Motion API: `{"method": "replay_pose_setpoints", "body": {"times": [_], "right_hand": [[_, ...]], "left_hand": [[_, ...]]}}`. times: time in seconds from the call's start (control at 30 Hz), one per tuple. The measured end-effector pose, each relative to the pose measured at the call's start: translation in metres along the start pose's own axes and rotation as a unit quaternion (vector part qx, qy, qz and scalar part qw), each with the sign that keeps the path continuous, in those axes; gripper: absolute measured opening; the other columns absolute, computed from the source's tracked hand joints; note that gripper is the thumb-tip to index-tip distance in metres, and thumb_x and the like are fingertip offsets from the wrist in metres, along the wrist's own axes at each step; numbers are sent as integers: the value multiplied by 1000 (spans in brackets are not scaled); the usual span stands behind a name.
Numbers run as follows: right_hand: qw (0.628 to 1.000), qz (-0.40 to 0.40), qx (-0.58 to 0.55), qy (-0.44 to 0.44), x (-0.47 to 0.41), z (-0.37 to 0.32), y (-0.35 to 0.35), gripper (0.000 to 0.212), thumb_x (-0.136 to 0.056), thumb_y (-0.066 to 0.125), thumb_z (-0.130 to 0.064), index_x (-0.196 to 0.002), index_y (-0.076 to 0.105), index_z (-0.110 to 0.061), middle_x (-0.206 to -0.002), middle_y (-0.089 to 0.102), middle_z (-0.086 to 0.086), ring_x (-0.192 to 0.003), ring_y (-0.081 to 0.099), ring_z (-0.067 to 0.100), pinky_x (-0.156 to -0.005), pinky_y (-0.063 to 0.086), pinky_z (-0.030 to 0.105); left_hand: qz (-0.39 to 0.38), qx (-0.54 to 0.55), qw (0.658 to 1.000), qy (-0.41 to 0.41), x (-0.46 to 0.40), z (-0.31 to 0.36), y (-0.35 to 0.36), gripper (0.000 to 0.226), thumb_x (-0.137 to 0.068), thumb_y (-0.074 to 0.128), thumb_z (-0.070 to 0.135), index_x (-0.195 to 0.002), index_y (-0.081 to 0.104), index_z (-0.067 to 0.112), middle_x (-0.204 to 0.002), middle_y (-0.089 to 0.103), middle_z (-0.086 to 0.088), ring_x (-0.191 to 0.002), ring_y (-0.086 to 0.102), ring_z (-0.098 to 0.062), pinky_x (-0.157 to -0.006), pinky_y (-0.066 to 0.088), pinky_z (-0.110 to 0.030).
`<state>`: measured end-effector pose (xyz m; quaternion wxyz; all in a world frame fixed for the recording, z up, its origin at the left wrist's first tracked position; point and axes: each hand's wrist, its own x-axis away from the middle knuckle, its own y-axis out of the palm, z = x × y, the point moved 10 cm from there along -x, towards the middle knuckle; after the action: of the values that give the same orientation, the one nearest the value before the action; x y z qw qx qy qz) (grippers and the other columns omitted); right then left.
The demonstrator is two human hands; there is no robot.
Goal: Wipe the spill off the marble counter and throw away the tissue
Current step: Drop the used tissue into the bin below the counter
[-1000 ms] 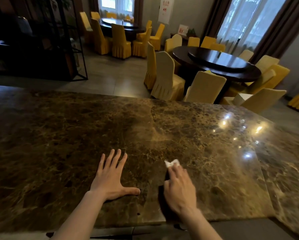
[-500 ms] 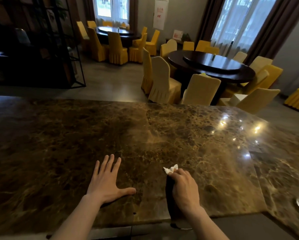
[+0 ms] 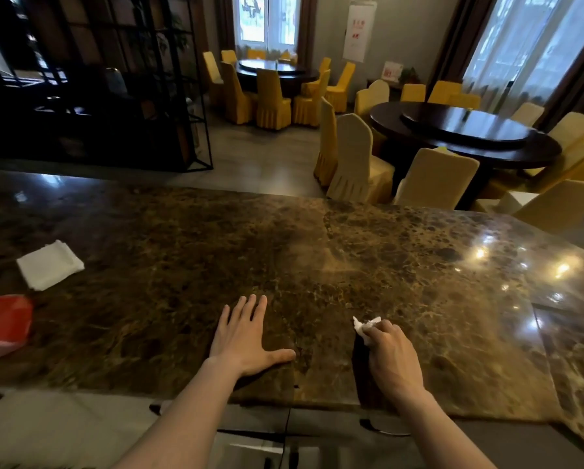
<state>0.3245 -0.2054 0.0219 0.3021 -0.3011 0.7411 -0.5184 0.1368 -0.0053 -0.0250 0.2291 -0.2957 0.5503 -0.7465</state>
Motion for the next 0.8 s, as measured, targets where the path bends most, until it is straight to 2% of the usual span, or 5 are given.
{"method": "replay_pose_setpoints", "body": {"times": [0.27, 0.43, 0.53, 0.67, 0.8], "right_hand": [[996, 29, -76, 44, 16, 5, -14, 23, -85, 64, 1, -100, 70, -16, -89, 66, 1, -86, 64, 22, -69, 56, 41], [970, 87, -220, 63, 39, 10, -30, 27, -82, 73, -1, -96, 77, -24, -86, 71, -12, -79, 64, 1, -70, 50, 18], [961, 73, -264, 44, 57, 4, -30, 28, -81, 74, -3, -91, 77, -28, -82, 71, -18, -78, 64, -2, -66, 48, 11], [955, 38, -291, 39, 88, 0, -15, 28, -81, 76, -3, -90, 77, -30, -83, 72, -16, -76, 66, 3, -67, 55, 22], [961, -19, -271, 50, 130, 5, 23, 30, -79, 75, -3, -88, 76, -32, -82, 70, -18, -77, 66, 3, -68, 56, 24]], "left_hand": [[-6, 10, 1000, -19, 19, -8, 8, 132, -77, 51, 99, -168, -9, 25, -179, -8, -3, -164, -10, -24, -134, -5, -50], [-16, 13, 1000, -14, 26, -1, 25, 133, -74, 44, 103, -169, -9, 25, -179, -10, -3, -163, -14, -25, -134, -6, -52], [-8, -7, 1000, -11, 27, 0, 28, 133, -74, 40, 104, -169, -8, 25, -178, -12, -4, -163, -17, -26, -134, -7, -53], [-2, -18, 1000, -1, 28, -3, 32, 133, -71, 32, 106, -169, -7, 25, -178, -14, -4, -162, -19, -25, -134, -7, -53], [11, -23, 1000, 9, 28, -6, 39, 142, -57, 4, 112, -168, -11, 26, -177, -18, -3, -161, -23, -23, -133, -10, -53]]}}
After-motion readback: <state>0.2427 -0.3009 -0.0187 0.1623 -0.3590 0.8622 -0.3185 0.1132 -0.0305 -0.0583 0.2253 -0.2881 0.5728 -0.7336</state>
